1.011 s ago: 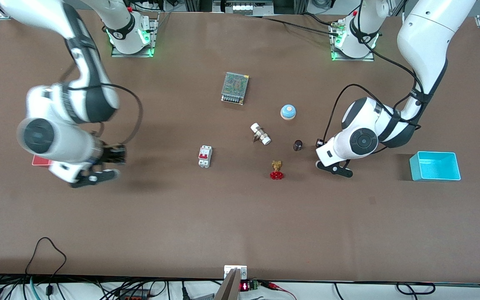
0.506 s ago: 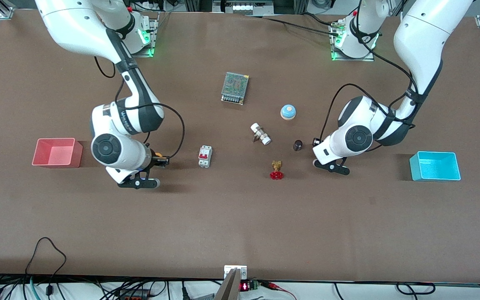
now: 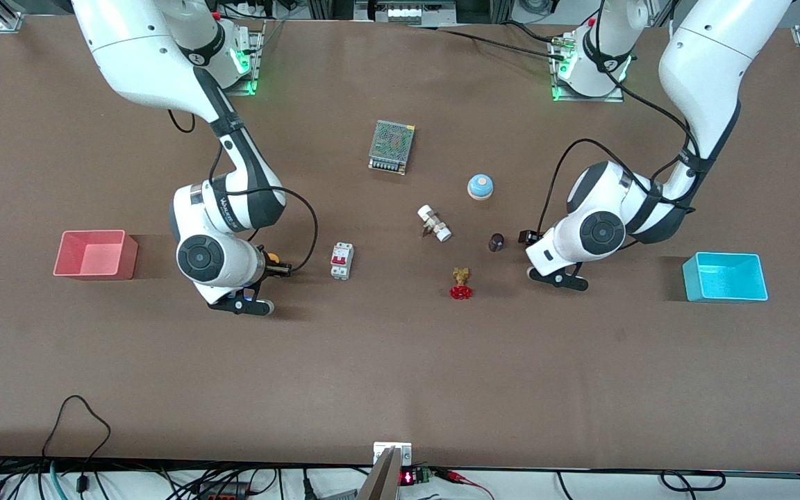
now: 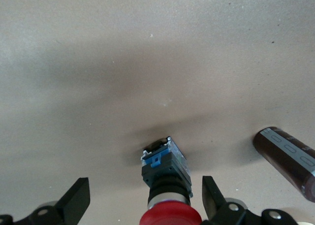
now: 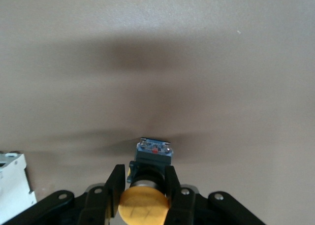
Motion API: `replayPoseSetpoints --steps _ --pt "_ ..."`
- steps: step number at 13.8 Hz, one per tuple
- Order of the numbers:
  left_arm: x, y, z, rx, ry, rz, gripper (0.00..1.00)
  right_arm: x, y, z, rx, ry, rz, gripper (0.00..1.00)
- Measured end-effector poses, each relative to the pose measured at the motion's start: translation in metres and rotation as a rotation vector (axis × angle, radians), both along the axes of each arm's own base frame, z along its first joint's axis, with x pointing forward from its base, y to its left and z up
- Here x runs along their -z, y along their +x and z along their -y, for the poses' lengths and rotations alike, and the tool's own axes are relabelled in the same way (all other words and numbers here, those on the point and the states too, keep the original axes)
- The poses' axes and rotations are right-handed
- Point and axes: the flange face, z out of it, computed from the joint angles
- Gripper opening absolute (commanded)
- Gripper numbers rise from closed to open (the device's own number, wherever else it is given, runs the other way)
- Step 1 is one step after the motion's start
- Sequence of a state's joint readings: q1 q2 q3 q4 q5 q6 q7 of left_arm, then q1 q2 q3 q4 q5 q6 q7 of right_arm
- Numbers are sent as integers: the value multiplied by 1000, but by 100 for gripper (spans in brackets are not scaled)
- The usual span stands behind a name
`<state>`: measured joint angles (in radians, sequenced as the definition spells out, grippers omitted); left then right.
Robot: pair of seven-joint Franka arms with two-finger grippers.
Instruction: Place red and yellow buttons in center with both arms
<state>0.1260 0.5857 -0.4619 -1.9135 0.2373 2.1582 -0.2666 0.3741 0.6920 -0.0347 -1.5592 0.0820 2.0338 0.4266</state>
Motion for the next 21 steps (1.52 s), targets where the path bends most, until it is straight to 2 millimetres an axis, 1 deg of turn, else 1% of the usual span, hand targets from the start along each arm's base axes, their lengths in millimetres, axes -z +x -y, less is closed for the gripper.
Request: replayPoseSetpoints --steps 1,2,3,6,7,9,10,11,12,14,15,16,17,18,19,20,21 --pt "0 0 0 -15 4 1 100 -1 0 0 3 2 1 32" --pt "0 0 0 -42 11 4 100 -1 1 1 6 2 1 84" --pt "-2 1 1 -76 19 9 100 -1 1 1 14 2 0 100" --pt "-18 7 3 -183 43 45 100 -4 4 5 34 -2 10 100" --pt "-28 10 2 -214 50 63 100 -10 8 3 35 3 24 100" --pt "-49 19 -4 -285 64 101 100 -32 19 -1 44 18 69 100" --pt "-62 25 -9 -308 71 114 100 -49 25 -2 46 27 96 100" --pt "-76 30 -14 -319 81 119 100 -68 28 -3 47 38 123 100" --pt "-92 36 -18 -327 94 120 100 -93 30 -2 48 48 150 100" --pt "-130 50 -30 -297 116 105 100 -152 26 3 52 64 187 100" --pt "-150 56 -37 -241 117 90 100 -184 22 12 61 68 198 100" --pt "-166 60 -45 -183 112 75 100 -213 17 26 76 70 202 100" --pt "-180 64 -57 -128 102 65 100 -239 12 45 96 70 201 100" --pt "-193 67 -73 -79 93 54 100 -261 7 65 112 70 195 100" --pt "-208 67 -87 -36 89 38 100 -276 3 82 116 70 191 100" --pt "-224 65 -95 -7 91 22 100 -287 1 96 119 72 192 100" --pt "-245 60 -99 9 100 11 100 -295 -1 107 128 73 195 100"
